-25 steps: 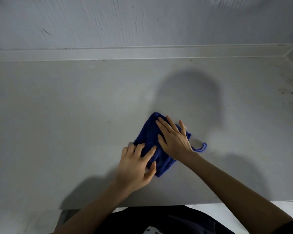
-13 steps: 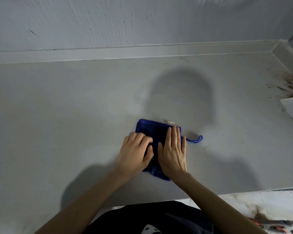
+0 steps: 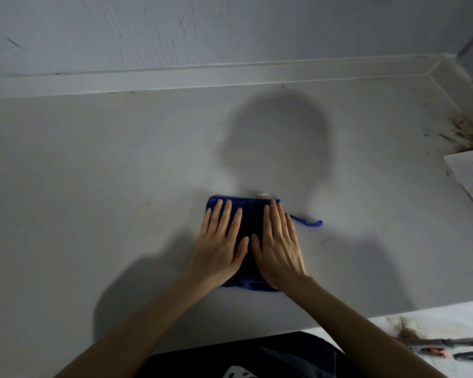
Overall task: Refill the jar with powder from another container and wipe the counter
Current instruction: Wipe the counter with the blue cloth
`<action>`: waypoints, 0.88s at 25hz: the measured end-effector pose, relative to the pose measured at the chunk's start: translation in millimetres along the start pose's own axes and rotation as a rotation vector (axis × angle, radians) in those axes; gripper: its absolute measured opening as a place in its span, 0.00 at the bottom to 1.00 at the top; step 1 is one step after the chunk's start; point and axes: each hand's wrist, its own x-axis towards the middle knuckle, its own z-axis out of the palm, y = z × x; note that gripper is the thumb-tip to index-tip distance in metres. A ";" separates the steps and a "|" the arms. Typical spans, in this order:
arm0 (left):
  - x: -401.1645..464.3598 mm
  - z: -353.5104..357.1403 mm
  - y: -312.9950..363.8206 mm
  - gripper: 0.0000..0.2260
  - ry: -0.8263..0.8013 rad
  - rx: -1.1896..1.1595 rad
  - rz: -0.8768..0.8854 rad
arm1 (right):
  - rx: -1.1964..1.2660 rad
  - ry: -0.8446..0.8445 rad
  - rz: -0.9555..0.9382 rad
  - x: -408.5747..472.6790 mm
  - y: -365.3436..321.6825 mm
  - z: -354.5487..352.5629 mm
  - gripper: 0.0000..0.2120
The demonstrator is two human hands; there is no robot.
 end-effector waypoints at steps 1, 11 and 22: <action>1.6 0.5 0.6 0.26 -0.012 0.004 -0.010 | -0.016 -0.007 -0.019 3.2 2.8 -2.1 0.31; 36.1 10.7 -7.3 0.26 0.034 0.010 -0.117 | -0.039 -0.147 -0.143 54.1 16.8 -17.5 0.34; 115.7 12.2 -42.6 0.25 0.064 0.006 -0.144 | -0.060 -0.142 -0.171 143.7 23.8 -13.3 0.35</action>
